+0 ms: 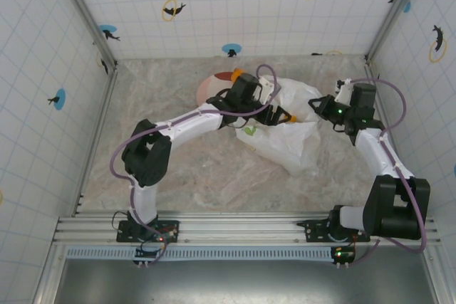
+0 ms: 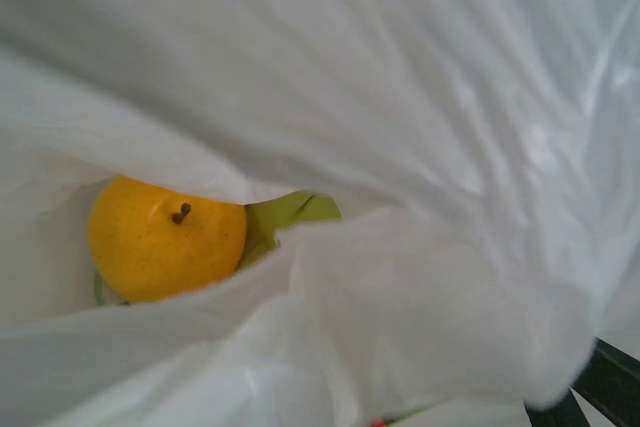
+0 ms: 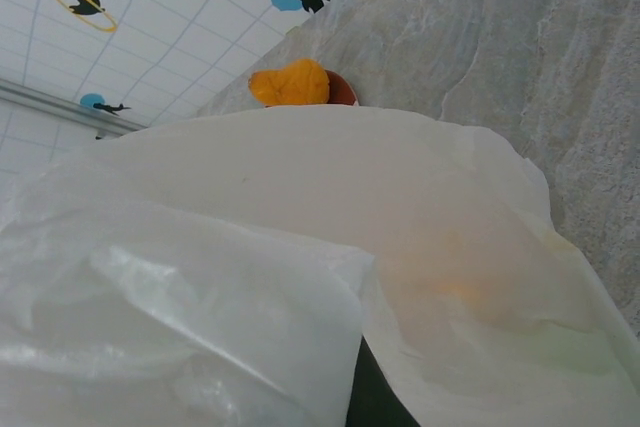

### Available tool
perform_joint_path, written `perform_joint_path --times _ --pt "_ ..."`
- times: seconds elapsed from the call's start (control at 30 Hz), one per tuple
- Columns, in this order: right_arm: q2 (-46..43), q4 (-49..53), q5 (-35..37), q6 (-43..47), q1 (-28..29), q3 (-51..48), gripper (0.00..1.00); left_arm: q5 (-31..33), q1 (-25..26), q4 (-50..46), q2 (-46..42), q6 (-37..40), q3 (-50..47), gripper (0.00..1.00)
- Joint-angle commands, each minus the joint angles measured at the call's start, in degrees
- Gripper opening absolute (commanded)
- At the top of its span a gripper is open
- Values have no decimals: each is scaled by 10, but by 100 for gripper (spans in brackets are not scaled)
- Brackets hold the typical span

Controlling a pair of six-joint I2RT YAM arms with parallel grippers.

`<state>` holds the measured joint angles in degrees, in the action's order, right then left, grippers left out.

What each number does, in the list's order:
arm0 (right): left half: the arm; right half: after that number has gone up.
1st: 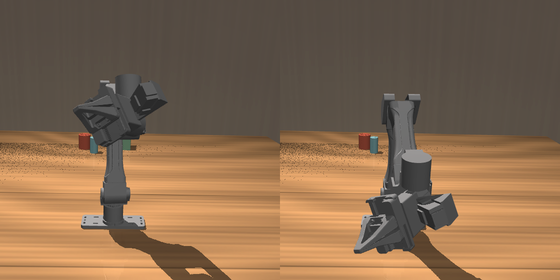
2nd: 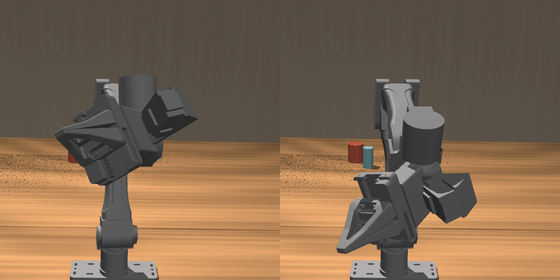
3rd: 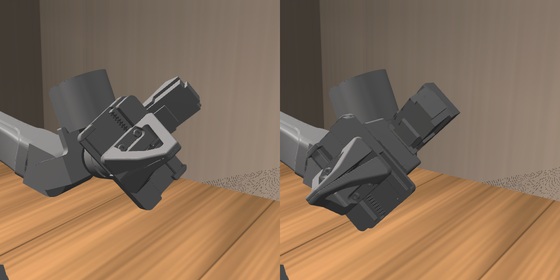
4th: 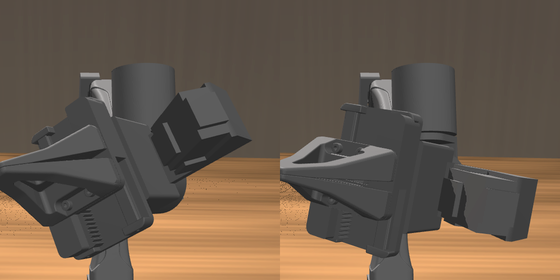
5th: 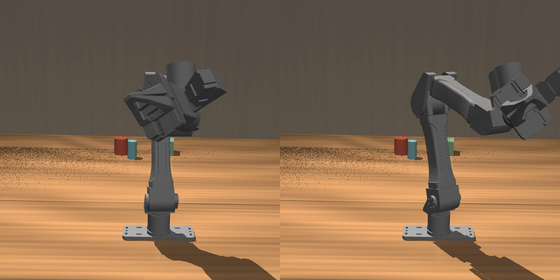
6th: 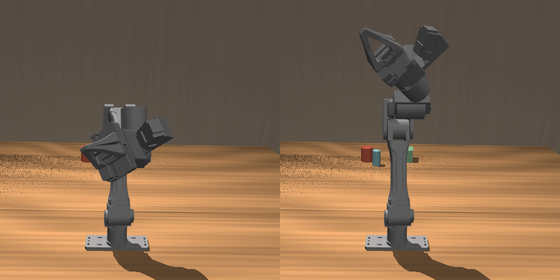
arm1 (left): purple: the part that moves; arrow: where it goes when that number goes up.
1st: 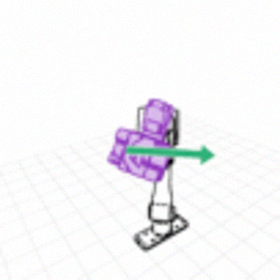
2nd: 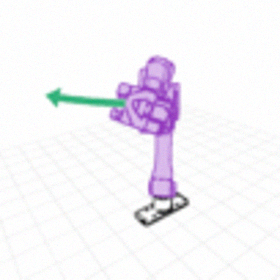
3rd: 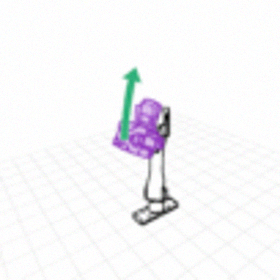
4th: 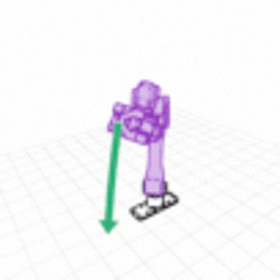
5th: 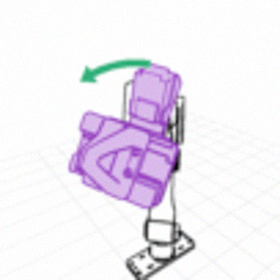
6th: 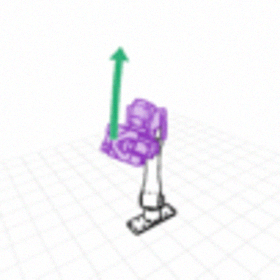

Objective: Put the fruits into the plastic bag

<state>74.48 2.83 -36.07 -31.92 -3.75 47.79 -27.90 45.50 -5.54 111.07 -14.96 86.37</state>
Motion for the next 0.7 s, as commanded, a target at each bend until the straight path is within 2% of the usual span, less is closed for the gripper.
perform_joint_path --times 0.0,0.47,0.67 --pt "-8 -3 -4 12 -8 -10 0 -5 -16 14 -49 8 -26 94" --pt "-4 -1 -3 17 -17 -12 0 -89 -68 116 -197 -35 -158 91" --pt "-1 -10 -7 11 -16 -13 0 -179 -83 178 -215 -67 -175 91"
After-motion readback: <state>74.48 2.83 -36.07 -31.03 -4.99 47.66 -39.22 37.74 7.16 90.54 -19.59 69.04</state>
